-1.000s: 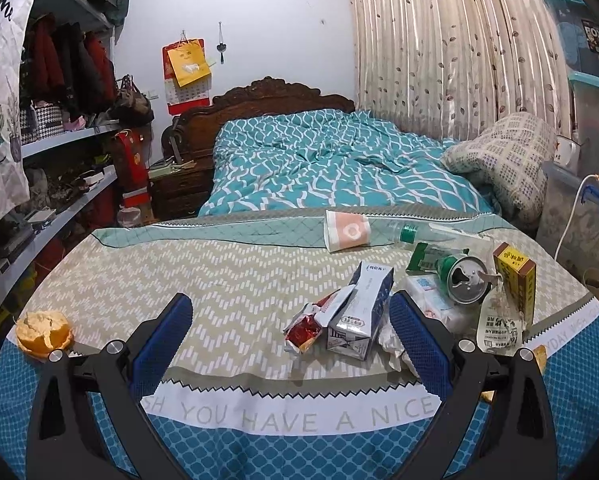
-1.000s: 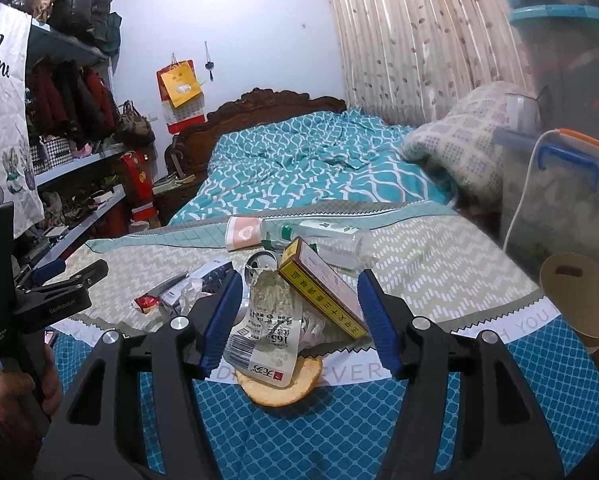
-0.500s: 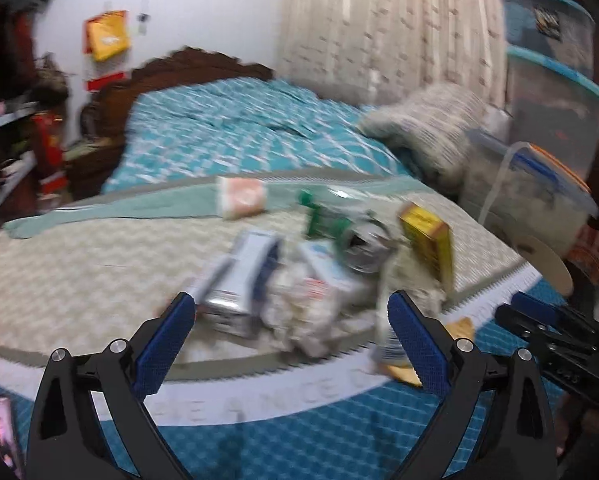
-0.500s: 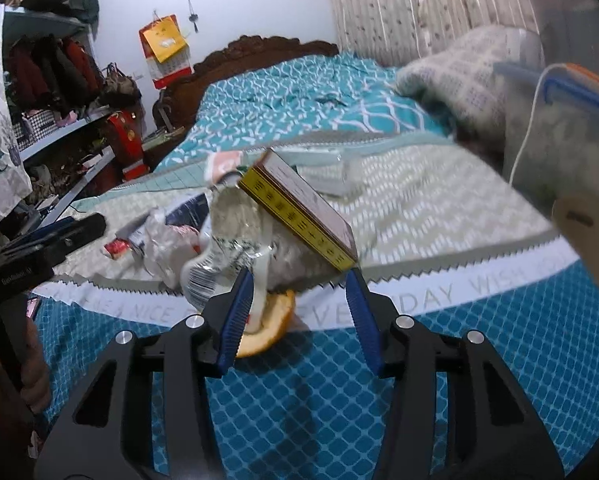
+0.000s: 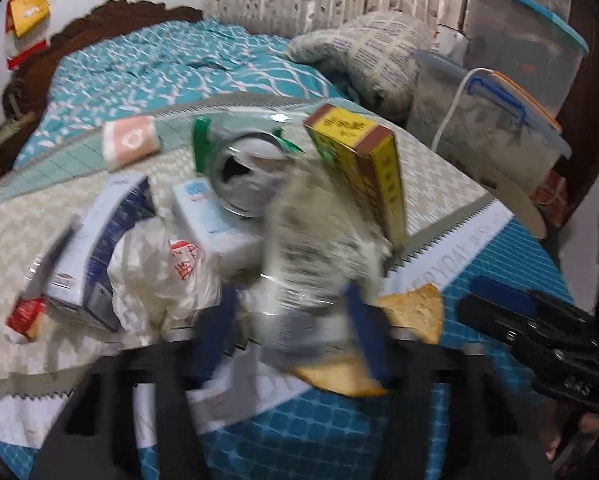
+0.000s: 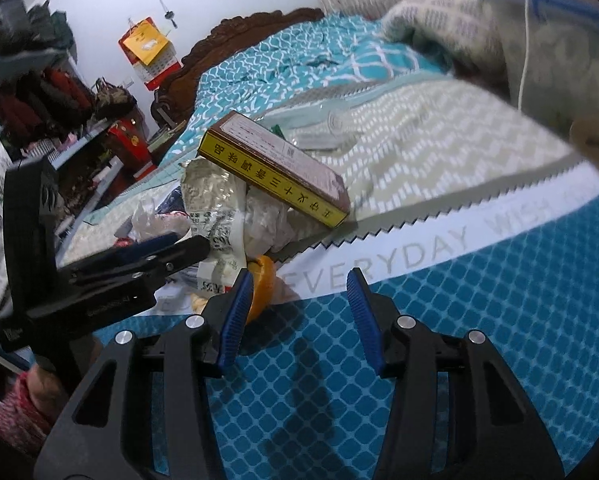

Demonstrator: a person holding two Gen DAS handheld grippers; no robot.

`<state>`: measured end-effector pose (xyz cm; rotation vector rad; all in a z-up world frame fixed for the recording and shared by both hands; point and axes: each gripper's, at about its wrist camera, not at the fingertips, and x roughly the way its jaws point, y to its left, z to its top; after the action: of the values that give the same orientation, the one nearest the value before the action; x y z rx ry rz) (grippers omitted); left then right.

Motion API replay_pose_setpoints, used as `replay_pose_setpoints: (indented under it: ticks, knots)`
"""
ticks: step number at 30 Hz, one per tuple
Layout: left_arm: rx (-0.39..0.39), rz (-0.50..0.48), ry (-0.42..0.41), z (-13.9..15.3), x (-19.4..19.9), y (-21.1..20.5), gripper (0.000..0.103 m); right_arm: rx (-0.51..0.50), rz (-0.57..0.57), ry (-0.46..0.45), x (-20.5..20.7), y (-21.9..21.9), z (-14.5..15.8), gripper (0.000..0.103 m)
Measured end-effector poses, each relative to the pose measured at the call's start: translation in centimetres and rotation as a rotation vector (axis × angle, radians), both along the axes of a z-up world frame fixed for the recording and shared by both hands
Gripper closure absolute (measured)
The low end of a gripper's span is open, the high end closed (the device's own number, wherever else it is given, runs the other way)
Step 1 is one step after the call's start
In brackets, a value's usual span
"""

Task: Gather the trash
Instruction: 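Grasp the white printed plastic bag with the left tool while the right tool approaches the bread, then grasp the bread slice with the right tool while the left tool holds the bag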

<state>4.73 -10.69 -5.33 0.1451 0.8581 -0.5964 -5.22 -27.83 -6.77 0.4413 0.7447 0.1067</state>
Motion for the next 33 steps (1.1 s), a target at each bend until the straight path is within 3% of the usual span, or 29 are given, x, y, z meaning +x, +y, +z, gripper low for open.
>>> replay_pose_setpoints:
  ticks: [9,13,18,19,21,24,29,33]
  knots:
    - [-0.084,0.050,-0.002,2.1,-2.6,5.6,0.090,0.012,0.043,0.002,0.7,1.6,0.4,0.051]
    - [-0.116,0.088,-0.010,2.8,-5.0,10.0,0.093,-0.005,0.064,-0.007,0.8,2.6,0.7,0.051]
    - [-0.096,0.125,-0.011,2.5,-7.2,13.4,0.092,-0.022,0.075,-0.004,1.0,3.3,0.7,0.051]
    - [-0.095,0.132,-0.009,2.4,-7.3,13.8,0.088,-0.027,0.075,-0.006,1.0,3.4,0.7,0.051]
    - [-0.099,0.151,-0.008,2.3,-7.6,14.3,0.056,-0.028,0.078,-0.012,1.1,3.6,1.1,0.051]
    - [-0.124,0.179,-0.009,2.3,-7.5,14.8,0.029,-0.036,0.077,-0.021,1.2,3.7,1.3,0.050]
    - [-0.150,0.200,0.039,1.6,-6.0,14.9,0.017,-0.040,0.067,-0.018,1.1,3.5,1.4,0.046]
    - [-0.187,0.206,0.104,0.8,-4.2,14.7,0.016,-0.033,0.063,-0.014,1.0,3.5,1.3,0.046]
